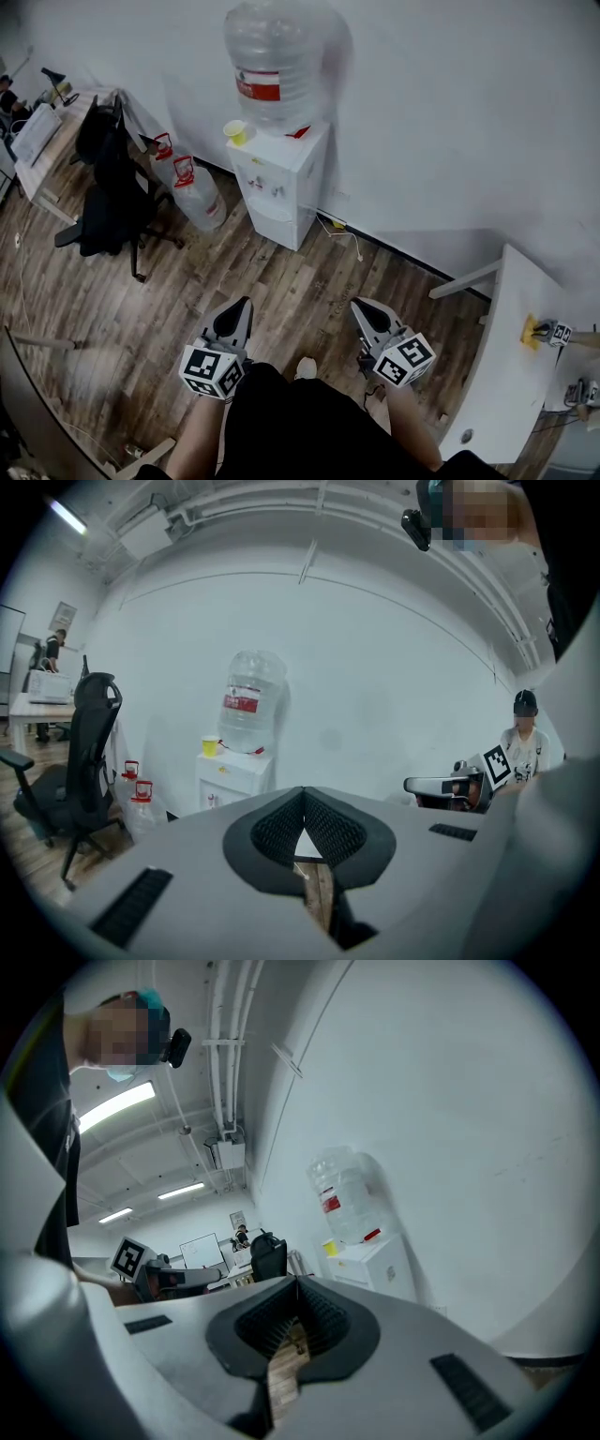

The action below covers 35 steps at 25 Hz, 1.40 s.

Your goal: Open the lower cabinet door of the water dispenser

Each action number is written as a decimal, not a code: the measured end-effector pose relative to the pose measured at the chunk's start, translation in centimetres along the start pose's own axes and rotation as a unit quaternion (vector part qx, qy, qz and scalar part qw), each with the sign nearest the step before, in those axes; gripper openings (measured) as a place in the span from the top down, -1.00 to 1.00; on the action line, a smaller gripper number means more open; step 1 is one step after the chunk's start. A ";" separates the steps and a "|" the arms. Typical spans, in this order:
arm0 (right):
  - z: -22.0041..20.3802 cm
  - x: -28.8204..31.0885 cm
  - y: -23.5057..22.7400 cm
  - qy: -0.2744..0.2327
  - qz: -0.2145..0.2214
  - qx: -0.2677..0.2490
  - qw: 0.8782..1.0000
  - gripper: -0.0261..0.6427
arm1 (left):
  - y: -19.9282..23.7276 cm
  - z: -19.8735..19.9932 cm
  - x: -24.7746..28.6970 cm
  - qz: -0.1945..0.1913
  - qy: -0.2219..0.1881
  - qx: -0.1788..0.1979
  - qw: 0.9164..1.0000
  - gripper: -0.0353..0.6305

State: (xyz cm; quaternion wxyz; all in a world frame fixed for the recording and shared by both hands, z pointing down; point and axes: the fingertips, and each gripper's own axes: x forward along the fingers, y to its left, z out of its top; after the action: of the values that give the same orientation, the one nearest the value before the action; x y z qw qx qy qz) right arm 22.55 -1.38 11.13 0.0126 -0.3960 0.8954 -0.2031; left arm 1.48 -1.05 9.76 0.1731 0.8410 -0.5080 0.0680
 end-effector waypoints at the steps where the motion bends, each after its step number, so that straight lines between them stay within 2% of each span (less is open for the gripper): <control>1: -0.1 0.0 -0.5 0.003 0.000 0.001 1.000 0.85 | 0.0 -0.2 0.1 0.002 0.002 -0.002 1.000 0.85; 12: -1.1 3.6 -3.0 0.025 0.013 0.005 1.000 0.85 | 3.0 -0.7 3.0 0.038 0.017 0.000 0.999 0.85; 18: -2.7 8.5 -5.2 0.041 0.009 0.003 0.999 0.85 | 6.3 -1.9 7.6 0.014 0.027 0.006 1.000 0.85; 22: -4.0 12.5 -7.6 0.038 0.004 0.015 0.999 0.85 | 9.4 -4.2 11.9 -0.002 0.046 0.017 0.999 0.85; 25: -5.3 15.9 -9.4 0.036 -0.001 0.022 0.999 0.85 | 11.5 -5.9 14.8 -0.014 0.055 0.011 0.998 0.85; 35: -13.9 25.8 -16.8 0.059 -0.023 0.022 0.998 0.85 | 17.6 -12.7 23.9 -0.059 0.048 -0.003 0.997 0.85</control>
State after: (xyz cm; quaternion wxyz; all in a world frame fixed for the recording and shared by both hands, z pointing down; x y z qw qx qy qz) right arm 14.10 -25.06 33.72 -0.0363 -0.4038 0.8803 -0.2464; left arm -1.84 -23.76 32.37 0.2037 0.8650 -0.4484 0.0963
